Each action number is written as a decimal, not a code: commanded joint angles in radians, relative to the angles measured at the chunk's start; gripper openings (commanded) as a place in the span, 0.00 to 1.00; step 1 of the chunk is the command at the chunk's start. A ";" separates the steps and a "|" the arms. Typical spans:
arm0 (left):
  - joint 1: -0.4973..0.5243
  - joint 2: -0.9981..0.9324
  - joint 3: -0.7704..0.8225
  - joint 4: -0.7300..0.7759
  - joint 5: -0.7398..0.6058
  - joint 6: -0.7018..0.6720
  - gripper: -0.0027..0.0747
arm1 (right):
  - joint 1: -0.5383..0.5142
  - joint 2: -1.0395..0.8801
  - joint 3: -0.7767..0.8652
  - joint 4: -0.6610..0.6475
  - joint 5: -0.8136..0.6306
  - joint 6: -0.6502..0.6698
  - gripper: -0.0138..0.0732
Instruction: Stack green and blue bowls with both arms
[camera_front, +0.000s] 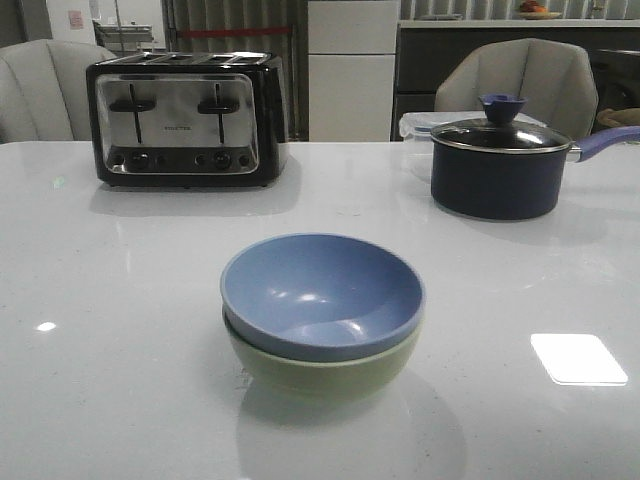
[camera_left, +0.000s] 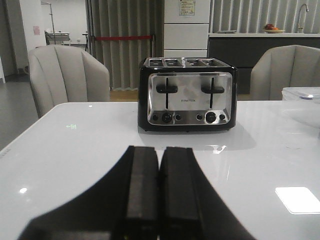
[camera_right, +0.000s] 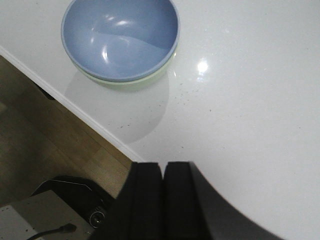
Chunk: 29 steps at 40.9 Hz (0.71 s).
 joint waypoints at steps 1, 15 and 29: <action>-0.005 -0.019 0.004 -0.002 -0.093 -0.001 0.15 | -0.006 -0.005 -0.027 0.000 -0.058 -0.005 0.22; -0.005 -0.019 0.004 -0.002 -0.093 -0.001 0.15 | -0.006 -0.005 -0.027 0.000 -0.058 -0.005 0.22; -0.005 -0.019 0.004 -0.002 -0.093 -0.001 0.15 | -0.247 -0.258 0.125 -0.005 -0.224 -0.005 0.22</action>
